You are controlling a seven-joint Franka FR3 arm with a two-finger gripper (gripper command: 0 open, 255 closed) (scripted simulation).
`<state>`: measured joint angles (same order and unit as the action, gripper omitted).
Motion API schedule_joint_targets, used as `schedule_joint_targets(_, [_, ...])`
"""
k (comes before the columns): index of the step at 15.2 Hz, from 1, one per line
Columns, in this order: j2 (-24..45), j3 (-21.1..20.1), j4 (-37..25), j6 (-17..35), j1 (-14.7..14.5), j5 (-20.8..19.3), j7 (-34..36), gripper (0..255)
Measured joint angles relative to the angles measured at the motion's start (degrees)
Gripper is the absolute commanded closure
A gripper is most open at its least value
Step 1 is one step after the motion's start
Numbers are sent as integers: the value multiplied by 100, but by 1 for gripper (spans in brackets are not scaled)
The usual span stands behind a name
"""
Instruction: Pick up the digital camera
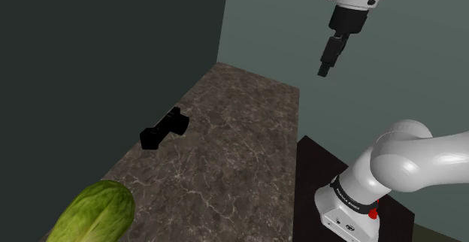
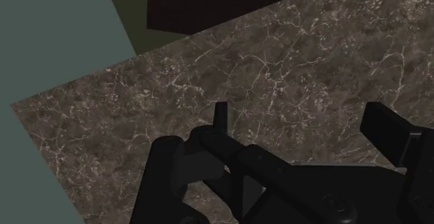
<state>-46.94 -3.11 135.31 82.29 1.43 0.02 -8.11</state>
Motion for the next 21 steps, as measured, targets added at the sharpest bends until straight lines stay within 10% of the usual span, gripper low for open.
schedule_joint_targets(21, [1972, -2665, 315, 2806, 436, 1589, 4427, 0])
